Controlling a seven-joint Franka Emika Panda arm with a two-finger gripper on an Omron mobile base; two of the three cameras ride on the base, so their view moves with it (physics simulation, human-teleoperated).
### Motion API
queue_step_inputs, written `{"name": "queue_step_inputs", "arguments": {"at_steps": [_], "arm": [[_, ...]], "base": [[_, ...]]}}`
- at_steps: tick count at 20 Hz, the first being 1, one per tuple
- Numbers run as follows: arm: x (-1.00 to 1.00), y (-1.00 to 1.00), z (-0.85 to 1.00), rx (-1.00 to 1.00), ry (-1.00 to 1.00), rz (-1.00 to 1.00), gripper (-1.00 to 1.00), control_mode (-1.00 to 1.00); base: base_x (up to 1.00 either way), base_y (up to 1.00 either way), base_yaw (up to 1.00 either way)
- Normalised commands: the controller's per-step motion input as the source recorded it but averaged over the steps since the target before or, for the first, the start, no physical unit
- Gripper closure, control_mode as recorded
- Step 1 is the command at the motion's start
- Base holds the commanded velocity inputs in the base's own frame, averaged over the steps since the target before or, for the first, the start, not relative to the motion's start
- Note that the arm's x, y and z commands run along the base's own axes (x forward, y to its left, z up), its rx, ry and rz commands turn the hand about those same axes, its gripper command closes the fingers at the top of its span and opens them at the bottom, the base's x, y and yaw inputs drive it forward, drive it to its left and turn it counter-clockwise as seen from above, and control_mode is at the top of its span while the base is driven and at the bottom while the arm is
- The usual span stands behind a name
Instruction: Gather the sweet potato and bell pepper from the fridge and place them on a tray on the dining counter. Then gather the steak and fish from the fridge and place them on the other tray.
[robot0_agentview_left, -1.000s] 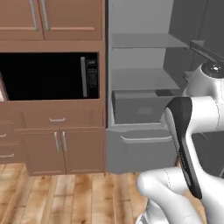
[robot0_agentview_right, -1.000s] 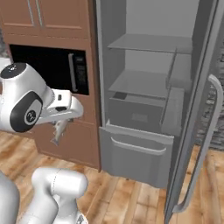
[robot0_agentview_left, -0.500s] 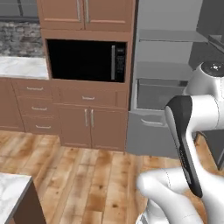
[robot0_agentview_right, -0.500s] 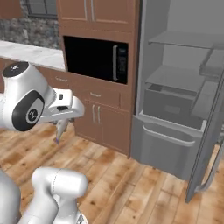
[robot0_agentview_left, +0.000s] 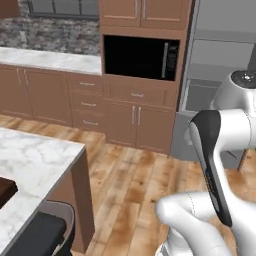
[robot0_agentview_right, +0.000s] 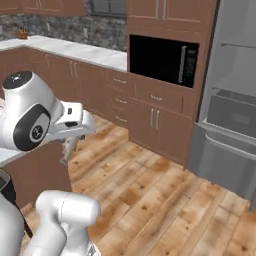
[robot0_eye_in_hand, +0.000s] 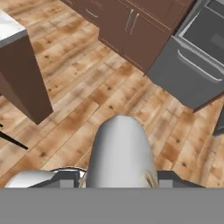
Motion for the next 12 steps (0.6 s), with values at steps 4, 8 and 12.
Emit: {"name": "queue_step_inputs", "arguments": {"at_steps": [4,8,12], "arm": [[0.00,0.00,0.00,0.00,0.00,0.00,1.00,1.00],[0.00,0.00,0.00,0.00,0.00,0.00,1.00,1.00],[0.00,0.00,0.00,0.00,0.00,0.00,1.00,1.00]], "base": [[-0.36,0.84,0.39],[-0.12,0.73,0.46],[0.00,0.50,0.53]]}}
